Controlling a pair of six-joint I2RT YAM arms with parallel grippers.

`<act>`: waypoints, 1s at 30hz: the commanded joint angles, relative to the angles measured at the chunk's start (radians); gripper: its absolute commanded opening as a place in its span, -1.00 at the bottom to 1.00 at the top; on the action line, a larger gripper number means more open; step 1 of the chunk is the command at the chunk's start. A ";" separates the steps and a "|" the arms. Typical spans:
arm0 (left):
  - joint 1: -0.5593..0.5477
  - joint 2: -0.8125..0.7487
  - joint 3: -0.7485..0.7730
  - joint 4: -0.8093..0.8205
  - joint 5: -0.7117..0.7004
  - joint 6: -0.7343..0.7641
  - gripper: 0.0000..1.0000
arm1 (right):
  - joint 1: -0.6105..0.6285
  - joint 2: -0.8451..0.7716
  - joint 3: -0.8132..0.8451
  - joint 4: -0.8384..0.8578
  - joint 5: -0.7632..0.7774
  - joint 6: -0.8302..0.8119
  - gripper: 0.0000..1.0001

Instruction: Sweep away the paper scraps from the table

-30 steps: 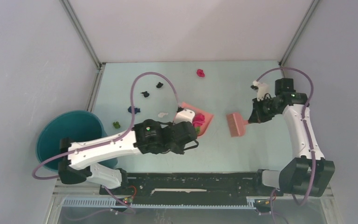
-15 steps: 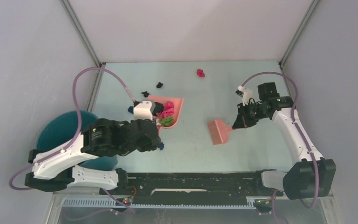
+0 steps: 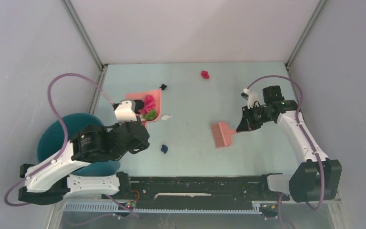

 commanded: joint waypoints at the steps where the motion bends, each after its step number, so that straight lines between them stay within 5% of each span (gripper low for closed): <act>1: 0.047 -0.077 -0.023 0.000 -0.118 -0.073 -1.00 | 0.002 0.001 -0.009 0.039 -0.021 0.023 -1.00; 19: 0.059 -0.319 -0.163 0.004 -0.264 -0.304 -1.00 | 0.000 0.034 -0.025 0.056 -0.004 0.015 -1.00; 30: 0.059 -0.173 -0.074 0.010 -0.262 -0.183 -1.00 | -0.001 0.023 -0.028 0.052 -0.026 0.011 -1.00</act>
